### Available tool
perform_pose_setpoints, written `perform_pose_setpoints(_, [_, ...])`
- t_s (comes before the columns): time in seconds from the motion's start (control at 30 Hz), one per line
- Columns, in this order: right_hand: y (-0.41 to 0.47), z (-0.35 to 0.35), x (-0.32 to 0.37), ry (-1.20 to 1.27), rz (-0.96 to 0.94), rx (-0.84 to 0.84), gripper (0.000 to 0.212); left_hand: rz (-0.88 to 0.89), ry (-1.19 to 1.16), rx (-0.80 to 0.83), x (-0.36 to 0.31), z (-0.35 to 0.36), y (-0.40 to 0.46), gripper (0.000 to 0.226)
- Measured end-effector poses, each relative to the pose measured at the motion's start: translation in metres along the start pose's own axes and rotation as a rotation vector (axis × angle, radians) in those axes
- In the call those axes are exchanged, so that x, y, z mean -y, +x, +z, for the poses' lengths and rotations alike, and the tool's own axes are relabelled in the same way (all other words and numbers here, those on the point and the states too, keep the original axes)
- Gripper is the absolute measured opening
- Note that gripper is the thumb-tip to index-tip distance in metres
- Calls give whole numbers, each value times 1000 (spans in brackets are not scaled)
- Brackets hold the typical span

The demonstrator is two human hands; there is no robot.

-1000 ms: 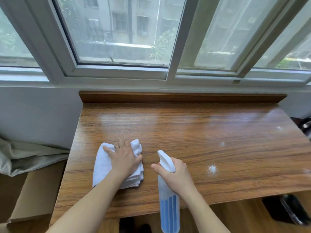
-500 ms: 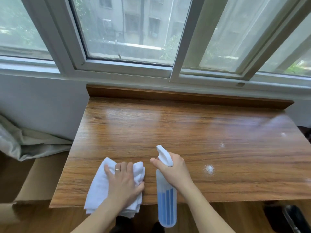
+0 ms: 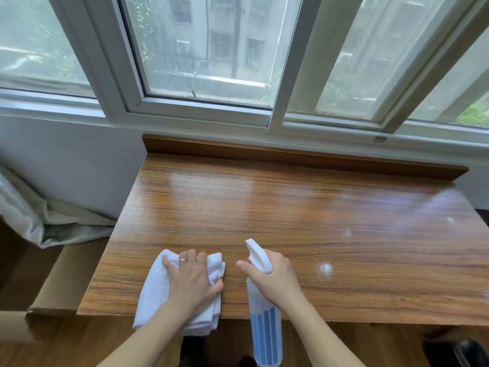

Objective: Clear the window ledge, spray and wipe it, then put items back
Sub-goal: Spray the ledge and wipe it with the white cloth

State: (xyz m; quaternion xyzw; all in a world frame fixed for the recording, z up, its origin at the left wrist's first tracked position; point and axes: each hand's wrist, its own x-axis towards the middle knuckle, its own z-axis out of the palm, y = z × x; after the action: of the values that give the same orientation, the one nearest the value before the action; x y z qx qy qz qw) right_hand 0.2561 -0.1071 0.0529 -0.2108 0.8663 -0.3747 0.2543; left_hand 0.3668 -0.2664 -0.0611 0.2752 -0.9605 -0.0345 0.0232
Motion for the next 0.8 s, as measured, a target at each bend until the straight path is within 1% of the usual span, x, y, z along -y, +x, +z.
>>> perform_pose_setpoints(0.23, [5, -4, 6, 13, 3, -17, 49, -98, 86, 178, -1, -14, 87, 62])
perform_pose_setpoints(0.37, [12, -10, 14, 38, 13, -27, 46, -91, 50, 160, 1, -9, 87, 63])
perform_pose_setpoints(0.47, [19, -15, 21, 63, 20, -41, 43, -14, -4, 83, 7, -6, 63, 59])
perform_pose_setpoints(0.53, [25, -17, 28, 66, 27, -43, 43, 28, -33, 65, 10, -5, 42, 58])
perform_pose_setpoints(0.57, [28, -18, 32, 65, 26, -47, 43, 51, -49, 48, 12, -3, 31, 60])
perform_pose_setpoints(0.67, [40, -16, 40, 52, 21, -68, 45, 113, -85, 11, 15, 3, 10, 79])
perform_pose_setpoints(0.7, [44, -14, 43, 47, 22, -69, 47, 121, -93, 0, 17, 4, 7, 81])
perform_pose_setpoints(0.8, [55, -9, 48, 45, 27, -74, 51, 115, -110, -33, 18, 2, 11, 66])
